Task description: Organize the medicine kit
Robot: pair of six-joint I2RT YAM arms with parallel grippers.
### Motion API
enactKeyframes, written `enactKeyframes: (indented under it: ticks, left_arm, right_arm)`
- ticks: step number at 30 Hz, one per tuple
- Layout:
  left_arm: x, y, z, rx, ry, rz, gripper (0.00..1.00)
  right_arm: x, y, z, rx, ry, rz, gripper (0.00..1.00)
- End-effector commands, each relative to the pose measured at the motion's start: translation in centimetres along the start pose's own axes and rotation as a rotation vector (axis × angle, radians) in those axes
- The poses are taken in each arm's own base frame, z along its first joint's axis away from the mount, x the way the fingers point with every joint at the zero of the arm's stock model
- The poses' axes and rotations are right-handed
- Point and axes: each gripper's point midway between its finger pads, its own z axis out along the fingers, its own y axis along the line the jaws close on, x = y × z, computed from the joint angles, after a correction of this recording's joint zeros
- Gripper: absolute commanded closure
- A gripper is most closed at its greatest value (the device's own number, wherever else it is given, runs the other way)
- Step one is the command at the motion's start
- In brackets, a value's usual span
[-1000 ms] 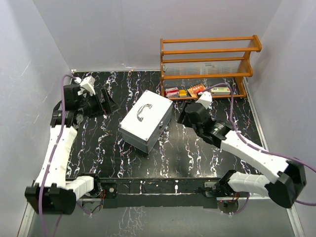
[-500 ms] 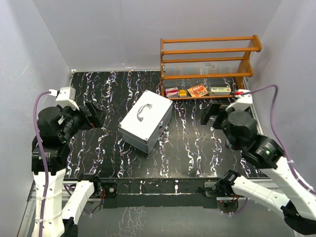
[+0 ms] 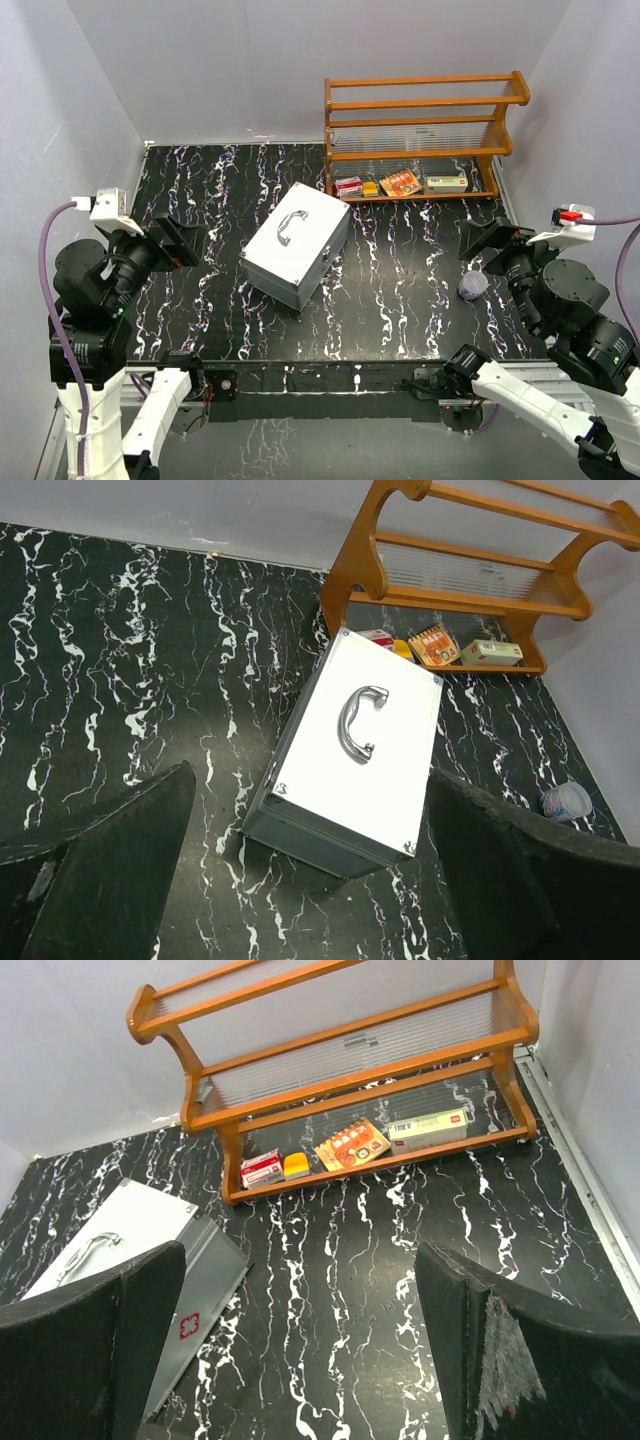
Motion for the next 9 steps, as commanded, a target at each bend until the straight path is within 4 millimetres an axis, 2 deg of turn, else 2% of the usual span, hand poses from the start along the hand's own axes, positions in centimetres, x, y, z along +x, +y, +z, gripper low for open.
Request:
enactKeyframes:
  ticks: [1,9]
  left_arm:
    - [-0.38,-0.59,-1.03,0.014,-0.017,-0.003,0.01]
    - [-0.25,-0.44,-1.51,0.000,-0.022,-0.002,0.01]
  right_arm:
    - [-1.29,-0.89,-0.64,0.025,-0.033,0.008,0.02]
    - [-0.82,-0.71,-0.47,0.021,-0.023,0.012,0.02]
